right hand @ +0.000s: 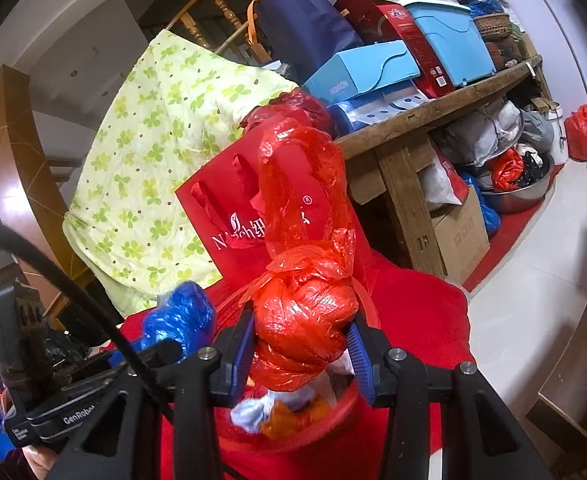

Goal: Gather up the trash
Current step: 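Open both tools over the red mesh basket to drop the bags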

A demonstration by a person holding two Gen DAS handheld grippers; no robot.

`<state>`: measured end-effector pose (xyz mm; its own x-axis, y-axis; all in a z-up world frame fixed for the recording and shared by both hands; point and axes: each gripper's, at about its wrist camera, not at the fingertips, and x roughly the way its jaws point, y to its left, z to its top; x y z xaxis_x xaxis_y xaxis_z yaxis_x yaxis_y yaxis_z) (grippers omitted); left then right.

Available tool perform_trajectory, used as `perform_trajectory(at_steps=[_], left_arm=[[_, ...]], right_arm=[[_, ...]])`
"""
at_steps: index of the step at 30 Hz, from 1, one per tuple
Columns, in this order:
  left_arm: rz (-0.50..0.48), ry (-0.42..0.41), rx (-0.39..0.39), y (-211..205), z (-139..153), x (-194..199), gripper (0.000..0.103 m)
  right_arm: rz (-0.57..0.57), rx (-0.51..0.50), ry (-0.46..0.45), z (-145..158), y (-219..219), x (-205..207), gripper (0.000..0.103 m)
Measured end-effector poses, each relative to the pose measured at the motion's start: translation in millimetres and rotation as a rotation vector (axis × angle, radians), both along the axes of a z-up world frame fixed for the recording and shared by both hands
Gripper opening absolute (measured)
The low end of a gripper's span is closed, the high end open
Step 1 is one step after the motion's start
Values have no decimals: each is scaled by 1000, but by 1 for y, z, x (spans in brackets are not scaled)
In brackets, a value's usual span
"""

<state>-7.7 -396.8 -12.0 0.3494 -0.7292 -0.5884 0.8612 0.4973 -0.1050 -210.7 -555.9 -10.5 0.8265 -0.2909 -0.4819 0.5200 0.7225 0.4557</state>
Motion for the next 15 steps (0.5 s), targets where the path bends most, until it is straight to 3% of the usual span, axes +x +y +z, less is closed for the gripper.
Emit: perform_trajectory(at_steps=[2, 7, 15], left_arm=[[18, 32, -7, 5, -4, 7, 71], [61, 54, -5, 25, -10, 18, 71], [138, -46, 41, 62, -1, 20, 71]], right_arm=[[4, -10, 8, 1, -2, 10, 46], [26, -25, 40, 1, 1, 30, 46], [89, -74, 101, -4, 25, 58, 46]])
